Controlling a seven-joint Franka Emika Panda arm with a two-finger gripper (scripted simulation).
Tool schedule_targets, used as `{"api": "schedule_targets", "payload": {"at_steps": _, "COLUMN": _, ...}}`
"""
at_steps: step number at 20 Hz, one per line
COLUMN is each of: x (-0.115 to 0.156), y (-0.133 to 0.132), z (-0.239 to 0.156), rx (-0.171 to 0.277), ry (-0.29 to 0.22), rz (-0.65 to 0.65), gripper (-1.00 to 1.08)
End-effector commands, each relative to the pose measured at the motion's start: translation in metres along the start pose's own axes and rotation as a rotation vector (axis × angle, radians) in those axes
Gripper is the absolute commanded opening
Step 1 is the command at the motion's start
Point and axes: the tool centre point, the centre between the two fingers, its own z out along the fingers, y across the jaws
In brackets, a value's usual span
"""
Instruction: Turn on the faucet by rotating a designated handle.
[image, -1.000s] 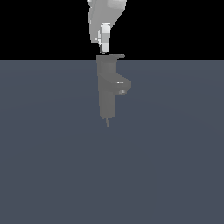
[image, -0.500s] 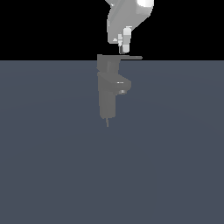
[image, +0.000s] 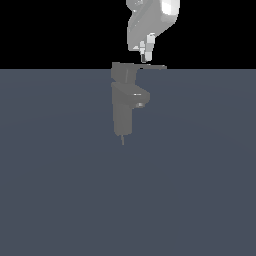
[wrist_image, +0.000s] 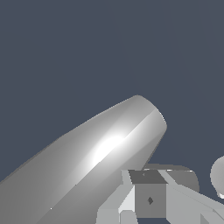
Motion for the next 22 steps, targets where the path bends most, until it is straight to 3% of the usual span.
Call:
{"api": "schedule_targets", "payload": {"at_steps": 1, "x": 0.018, "y": -0.002, "z": 0.012, "rx": -0.016, "ry": -0.01, "rz": 0.02, "gripper": -1.0}}
{"api": "schedule_targets", "payload": {"at_steps": 22, "x": 0.076, "y": -0.037, "z": 0.026, "rx": -0.035, "ry": -0.02, "rz": 0.04, "gripper": -1.0}}
